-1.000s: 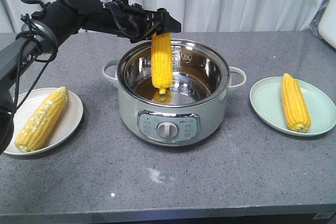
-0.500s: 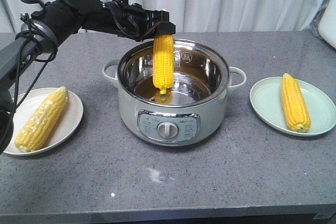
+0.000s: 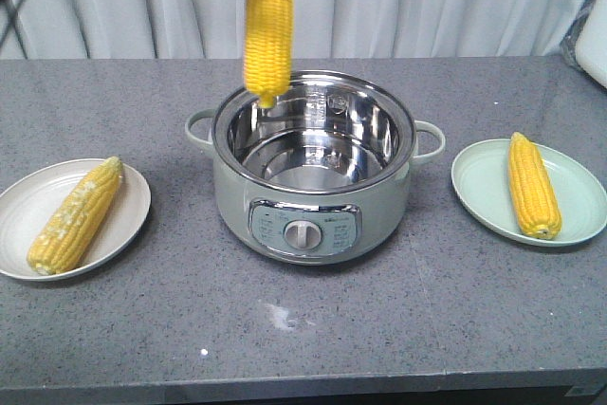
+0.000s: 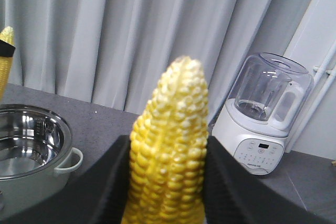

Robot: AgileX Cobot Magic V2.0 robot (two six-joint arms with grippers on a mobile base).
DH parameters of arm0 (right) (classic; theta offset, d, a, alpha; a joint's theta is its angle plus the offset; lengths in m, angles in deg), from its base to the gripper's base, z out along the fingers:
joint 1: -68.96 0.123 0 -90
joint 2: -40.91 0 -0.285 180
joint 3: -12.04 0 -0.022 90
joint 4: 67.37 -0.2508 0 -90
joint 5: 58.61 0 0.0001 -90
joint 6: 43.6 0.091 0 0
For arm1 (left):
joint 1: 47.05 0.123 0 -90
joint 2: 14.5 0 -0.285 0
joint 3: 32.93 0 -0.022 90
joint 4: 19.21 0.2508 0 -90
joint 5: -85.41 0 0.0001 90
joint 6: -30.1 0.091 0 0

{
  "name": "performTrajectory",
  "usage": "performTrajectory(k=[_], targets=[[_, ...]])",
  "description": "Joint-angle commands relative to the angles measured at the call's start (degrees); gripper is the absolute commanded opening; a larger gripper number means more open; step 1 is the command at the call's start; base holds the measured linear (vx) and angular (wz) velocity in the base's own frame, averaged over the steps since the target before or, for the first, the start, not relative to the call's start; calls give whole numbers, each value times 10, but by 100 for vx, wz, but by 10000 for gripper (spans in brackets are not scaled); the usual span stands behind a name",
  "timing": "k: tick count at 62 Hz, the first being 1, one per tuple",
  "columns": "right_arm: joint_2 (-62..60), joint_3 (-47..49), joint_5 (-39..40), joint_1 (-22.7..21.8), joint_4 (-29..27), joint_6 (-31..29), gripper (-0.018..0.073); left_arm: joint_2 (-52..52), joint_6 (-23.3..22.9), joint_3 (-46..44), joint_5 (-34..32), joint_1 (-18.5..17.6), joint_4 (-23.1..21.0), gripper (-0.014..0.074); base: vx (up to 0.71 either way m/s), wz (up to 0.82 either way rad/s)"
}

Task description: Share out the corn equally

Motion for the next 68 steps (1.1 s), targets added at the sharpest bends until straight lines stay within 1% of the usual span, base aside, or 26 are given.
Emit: performTrajectory(k=[1, 6, 10, 18, 22, 25, 32, 42, 68], targets=[[22, 6, 49, -4, -1, -4, -4, -75, -4, -20, 36, 4, 0, -8, 0, 0], [34, 6, 50, -4, -15, -4, -4, -110, -5, -20, 75, 6, 24, -8, 0, 0], [48, 6, 52, -4, -34, -5, -4, -135, -21, -20, 99, 6, 48, -8, 0, 0], [78, 6, 71, -4, -73, -11, -4, -176, -70, -20, 142, 6, 109, -8, 0, 0], [89, 6, 83, -4, -87, -12, -4, -193, -107, -18, 142, 6, 138, -8, 0, 0], [95, 6, 91, -4, -92, -12, -4, -204, -131, -18, 142, 6, 148, -8, 0, 0], [106, 6, 110, -4, -100, -12, -4, -222, -154, -18, 142, 6, 149, -8, 0, 0], [120, 6, 124, -4, -100, -11, -4, -241, -164, -18, 142, 6, 134, -8, 0, 0], [132, 6, 123, -4, -100, -9, -4, -258, -169, -18, 141, 6, 136, -8, 0, 0]])
